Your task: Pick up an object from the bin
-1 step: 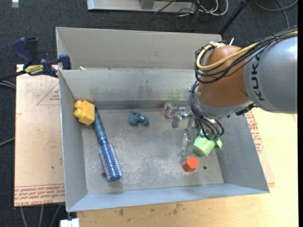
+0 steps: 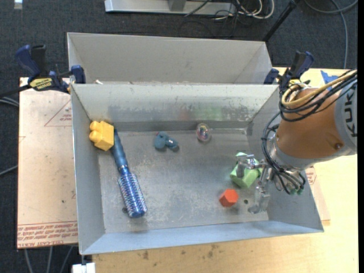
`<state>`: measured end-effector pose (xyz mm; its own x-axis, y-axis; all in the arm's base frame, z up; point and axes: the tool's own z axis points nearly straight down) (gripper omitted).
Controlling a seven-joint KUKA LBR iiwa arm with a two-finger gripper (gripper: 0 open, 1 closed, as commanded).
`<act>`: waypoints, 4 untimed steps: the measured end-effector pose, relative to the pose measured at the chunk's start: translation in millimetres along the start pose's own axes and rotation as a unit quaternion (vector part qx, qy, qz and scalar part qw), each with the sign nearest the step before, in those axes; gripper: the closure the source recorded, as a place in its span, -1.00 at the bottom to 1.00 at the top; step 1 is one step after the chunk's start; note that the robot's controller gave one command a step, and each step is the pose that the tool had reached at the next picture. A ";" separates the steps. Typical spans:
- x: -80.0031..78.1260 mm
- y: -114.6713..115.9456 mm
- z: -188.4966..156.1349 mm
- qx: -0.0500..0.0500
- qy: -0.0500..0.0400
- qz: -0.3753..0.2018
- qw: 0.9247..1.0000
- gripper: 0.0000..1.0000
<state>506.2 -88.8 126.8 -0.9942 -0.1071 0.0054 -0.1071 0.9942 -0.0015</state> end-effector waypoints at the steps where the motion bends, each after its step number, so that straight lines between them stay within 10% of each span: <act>1: -64.5 18.3 56.8 -0.001 -0.004 -0.251 0.968 -1.00; 2: 0.3 19.5 57.6 -0.001 -0.003 -0.412 0.911 -1.00; 3: -0.3 19.2 57.1 0.000 -0.003 -0.412 0.911 1.00; 4: 7.8 36.2 -76.6 0.002 -0.007 -0.411 0.912 1.00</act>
Offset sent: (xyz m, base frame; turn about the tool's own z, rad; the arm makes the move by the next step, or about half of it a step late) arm 0.0614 0.0231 -0.0560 -0.5071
